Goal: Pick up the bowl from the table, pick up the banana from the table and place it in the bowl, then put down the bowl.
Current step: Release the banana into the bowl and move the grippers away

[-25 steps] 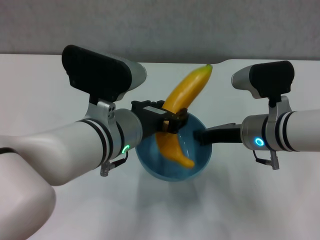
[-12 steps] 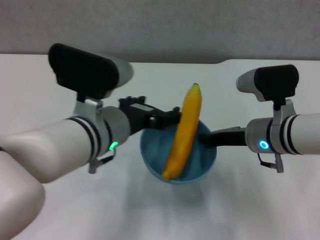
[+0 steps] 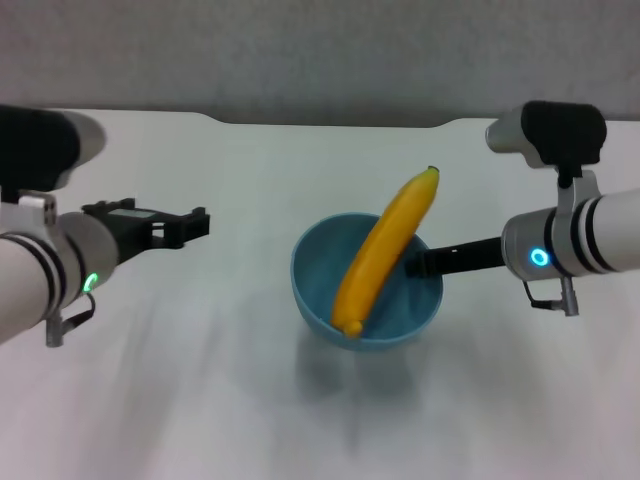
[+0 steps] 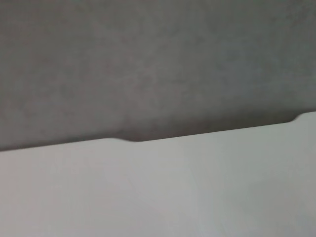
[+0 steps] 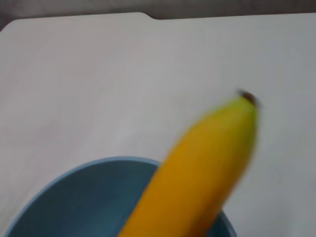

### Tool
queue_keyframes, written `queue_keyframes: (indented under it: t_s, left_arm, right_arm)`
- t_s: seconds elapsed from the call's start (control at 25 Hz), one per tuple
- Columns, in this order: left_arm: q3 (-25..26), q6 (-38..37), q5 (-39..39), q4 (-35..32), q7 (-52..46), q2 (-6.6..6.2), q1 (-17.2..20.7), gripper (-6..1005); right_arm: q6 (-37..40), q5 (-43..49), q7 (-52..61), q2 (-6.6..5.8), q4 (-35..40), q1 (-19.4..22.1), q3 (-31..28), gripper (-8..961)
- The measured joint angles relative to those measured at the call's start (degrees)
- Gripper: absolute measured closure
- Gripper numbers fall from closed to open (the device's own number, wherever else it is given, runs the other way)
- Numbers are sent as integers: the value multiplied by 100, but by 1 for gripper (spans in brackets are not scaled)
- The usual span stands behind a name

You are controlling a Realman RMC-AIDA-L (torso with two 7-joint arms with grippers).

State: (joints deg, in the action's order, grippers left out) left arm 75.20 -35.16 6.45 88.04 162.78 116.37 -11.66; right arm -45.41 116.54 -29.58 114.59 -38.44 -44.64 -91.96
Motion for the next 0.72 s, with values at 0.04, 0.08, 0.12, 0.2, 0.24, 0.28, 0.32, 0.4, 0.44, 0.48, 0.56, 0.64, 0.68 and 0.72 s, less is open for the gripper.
queue_keyframes:
  t_s: [0.04, 0.08, 0.12, 0.2, 0.24, 0.28, 0.32, 0.4, 0.44, 0.48, 0.56, 0.64, 0.68, 0.72]
  left_arm:
    - [5, 0, -2, -7, 0, -1, 12, 92]
    - [5, 0, -2, -7, 0, -1, 12, 92]
    - [14, 1, -21, -25, 0, -1, 27, 92]
    - [59, 7, -108, -125, -9, 11, 25, 92]
    - [59, 7, -108, -125, -9, 11, 25, 92]
    - [65, 7, -122, -150, -16, 17, 11, 92]
    - [69, 6, -128, -180, -23, 19, -10, 92]
    - [66, 10, -130, -211, -27, 20, -36, 92]
    - [63, 21, -130, -212, -27, 21, -36, 92]
    - [62, 34, -131, -213, -28, 21, -31, 92]
    - [63, 54, -133, -214, -29, 22, -10, 92]
    - [69, 61, -136, -228, -31, 24, 10, 92]
    - [69, 61, -136, -228, -31, 24, 10, 92]
    - [70, 62, -136, -240, -31, 24, 15, 92]
  right_arm:
    - [-49, 6, -37, -2, 166, -120, -72, 861]
    - [-49, 6, -37, -2, 166, -120, -72, 861]
    - [-94, 11, -80, -6, 366, -274, -132, 861]
    - [-131, 61, -138, -15, 956, -746, -169, 860]
    - [-131, 61, -138, -15, 956, -746, -169, 859]
    - [-132, 70, -148, -15, 1119, -878, -157, 859]
    - [-133, 77, -156, -15, 1258, -990, -141, 859]
    - [-132, 94, -173, -1, 1373, -1076, -114, 858]
    - [-122, 114, -191, 11, 1393, -1082, -107, 857]
    - [-105, 134, -211, 21, 1398, -1075, -94, 857]
    - [-82, 159, -238, 37, 1403, -1034, -59, 856]
    - [-42, 164, -264, 41, 1407, -920, -23, 855]
    - [-17, 165, -280, 41, 1408, -875, -21, 855]
    - [16, 165, -296, 42, 1410, -830, -19, 855]
